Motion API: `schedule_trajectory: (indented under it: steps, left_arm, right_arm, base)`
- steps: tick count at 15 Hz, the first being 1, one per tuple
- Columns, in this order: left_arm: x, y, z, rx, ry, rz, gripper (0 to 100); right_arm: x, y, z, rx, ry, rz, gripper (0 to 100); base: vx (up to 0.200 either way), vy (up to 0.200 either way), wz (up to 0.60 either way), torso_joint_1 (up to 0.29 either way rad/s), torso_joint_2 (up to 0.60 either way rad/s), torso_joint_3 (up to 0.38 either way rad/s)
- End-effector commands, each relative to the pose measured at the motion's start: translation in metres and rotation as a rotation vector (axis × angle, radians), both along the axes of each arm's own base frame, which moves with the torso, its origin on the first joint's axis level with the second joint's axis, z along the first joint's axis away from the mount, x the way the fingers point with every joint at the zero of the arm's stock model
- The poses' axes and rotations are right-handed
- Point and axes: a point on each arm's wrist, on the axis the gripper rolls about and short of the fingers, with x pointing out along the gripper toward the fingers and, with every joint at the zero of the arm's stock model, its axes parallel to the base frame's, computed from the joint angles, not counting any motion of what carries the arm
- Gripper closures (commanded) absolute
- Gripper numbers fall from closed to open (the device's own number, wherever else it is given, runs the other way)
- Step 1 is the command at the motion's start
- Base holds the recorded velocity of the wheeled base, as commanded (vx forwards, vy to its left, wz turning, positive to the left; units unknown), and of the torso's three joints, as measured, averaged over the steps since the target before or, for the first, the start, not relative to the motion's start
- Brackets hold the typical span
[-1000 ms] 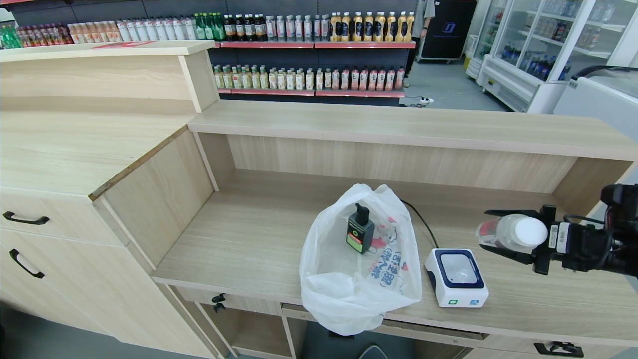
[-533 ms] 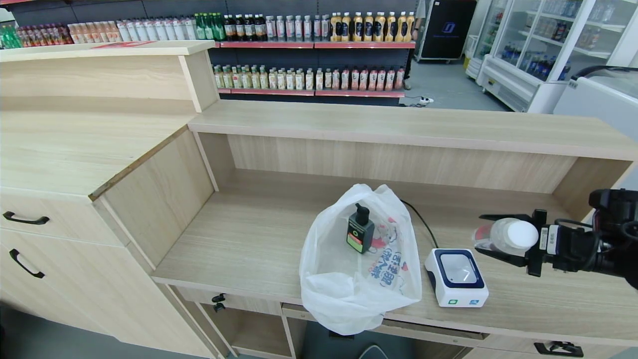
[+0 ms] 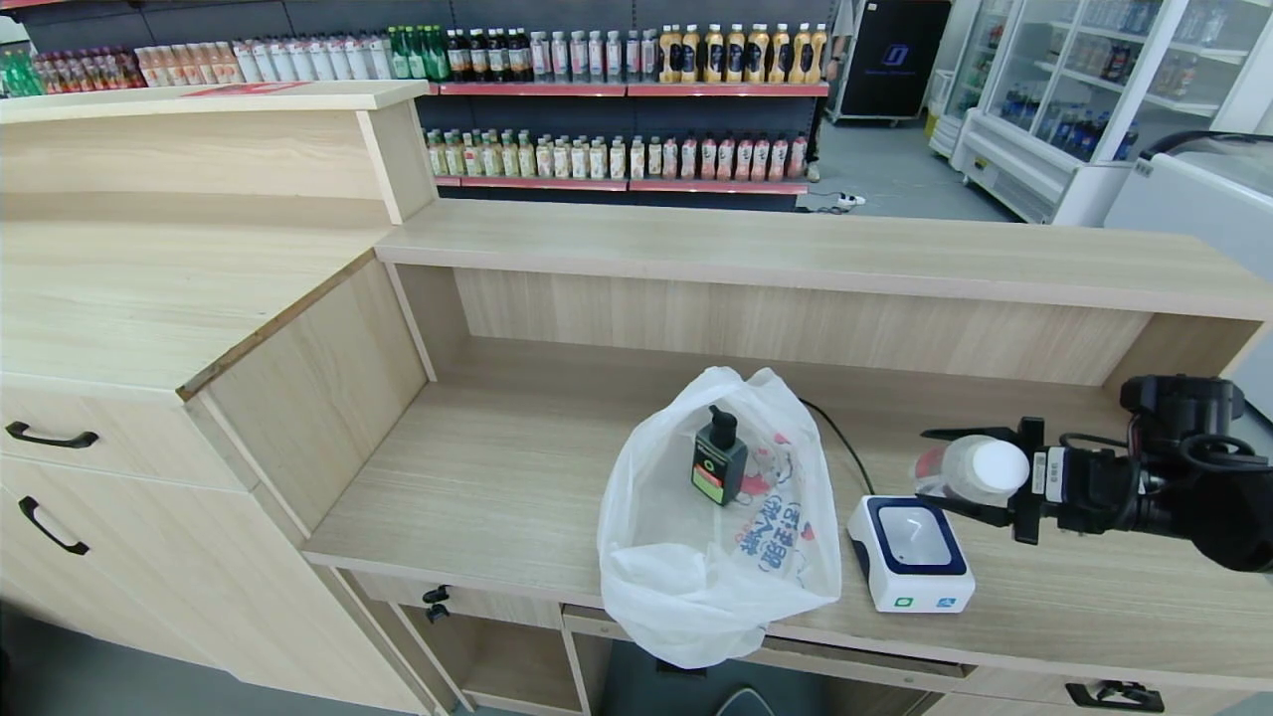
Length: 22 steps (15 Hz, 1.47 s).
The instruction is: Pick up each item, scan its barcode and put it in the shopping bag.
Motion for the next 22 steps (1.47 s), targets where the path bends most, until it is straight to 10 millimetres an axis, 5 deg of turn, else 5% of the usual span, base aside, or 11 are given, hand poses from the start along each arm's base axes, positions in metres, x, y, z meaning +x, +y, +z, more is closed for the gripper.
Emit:
schedule_trajectory:
  steps: [1, 22]
  left_arm:
    - [0.0, 0.0, 0.0, 0.0, 0.0, 0.001, 100]
    - [0.0, 0.0, 0.0, 0.0, 0.0, 0.001, 100]
  right_arm:
    - [0.006, 0.003, -0.006, 0.001, 0.01, 0.012, 100]
    - [0.022, 0.013, -0.014, -0.002, 0.008, 0.049, 100]
  base:
    - [0.0, 0.0, 0.0, 0.0, 0.0, 0.0]
    - [0.0, 0.0, 0.0, 0.0, 0.0, 0.0]
